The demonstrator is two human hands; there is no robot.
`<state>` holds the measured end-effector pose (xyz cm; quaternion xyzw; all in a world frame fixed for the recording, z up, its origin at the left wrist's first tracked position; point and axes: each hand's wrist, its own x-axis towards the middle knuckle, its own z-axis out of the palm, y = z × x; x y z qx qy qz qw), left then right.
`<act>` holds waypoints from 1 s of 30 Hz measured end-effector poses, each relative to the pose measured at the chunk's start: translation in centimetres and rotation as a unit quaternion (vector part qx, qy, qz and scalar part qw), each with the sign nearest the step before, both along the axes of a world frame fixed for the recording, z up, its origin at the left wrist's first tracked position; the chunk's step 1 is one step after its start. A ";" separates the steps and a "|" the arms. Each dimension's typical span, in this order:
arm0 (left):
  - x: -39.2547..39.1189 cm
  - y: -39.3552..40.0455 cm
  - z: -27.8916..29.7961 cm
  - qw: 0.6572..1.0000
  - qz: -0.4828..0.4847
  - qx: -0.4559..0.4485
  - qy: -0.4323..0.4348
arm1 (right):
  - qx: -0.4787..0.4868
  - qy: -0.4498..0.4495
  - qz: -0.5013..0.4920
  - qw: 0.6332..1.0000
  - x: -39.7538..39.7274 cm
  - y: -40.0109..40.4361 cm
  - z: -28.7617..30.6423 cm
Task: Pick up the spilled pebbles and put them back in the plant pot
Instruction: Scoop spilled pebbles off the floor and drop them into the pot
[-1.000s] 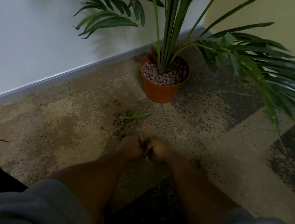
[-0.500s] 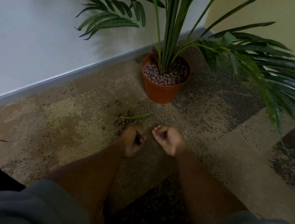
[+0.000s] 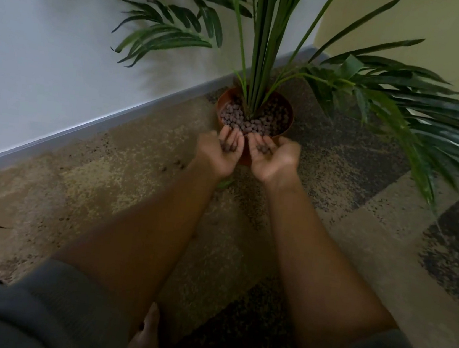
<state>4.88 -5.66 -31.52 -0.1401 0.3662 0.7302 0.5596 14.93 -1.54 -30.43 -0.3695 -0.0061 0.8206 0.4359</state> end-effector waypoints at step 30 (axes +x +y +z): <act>-4.5 -4.9 -2.6 0.975 -0.048 -0.100 0.194 | 0.092 -0.203 0.314 0.923 -3.4 -2.9 -3.6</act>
